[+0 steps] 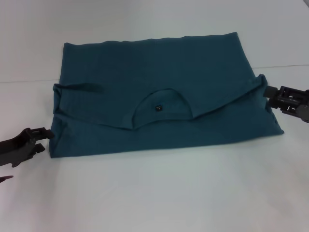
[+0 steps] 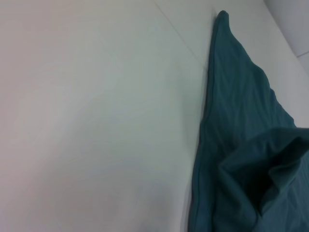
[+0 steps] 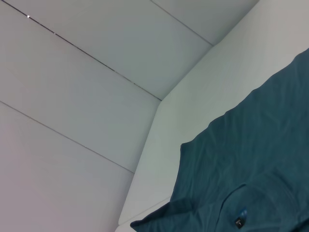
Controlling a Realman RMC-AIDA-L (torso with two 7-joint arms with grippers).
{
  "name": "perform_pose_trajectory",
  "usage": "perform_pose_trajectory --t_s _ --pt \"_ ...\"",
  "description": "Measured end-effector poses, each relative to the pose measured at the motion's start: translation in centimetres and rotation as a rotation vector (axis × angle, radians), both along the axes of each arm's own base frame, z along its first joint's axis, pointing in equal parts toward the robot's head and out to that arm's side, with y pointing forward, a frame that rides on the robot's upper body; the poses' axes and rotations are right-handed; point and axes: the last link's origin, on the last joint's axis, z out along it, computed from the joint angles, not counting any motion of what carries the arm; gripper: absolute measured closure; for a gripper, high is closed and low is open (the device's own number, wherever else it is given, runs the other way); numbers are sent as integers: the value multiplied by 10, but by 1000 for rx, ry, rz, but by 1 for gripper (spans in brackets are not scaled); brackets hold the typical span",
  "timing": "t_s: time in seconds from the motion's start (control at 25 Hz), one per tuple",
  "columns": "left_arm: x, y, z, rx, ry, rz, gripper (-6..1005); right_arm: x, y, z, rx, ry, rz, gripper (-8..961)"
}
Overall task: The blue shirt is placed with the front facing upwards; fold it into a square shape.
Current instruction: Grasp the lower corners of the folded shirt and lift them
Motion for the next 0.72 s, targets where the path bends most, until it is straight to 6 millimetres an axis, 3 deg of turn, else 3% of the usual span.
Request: perform_pose_trajectory --t_s 0.2,0.72 --pt "4 1 -3 -26 18 -34 478 1 -1 -2 -4 6 -6 329" --pt "6 1 -3 -25 10 -37 324 3 -2 -1 -3 9 -12 329"
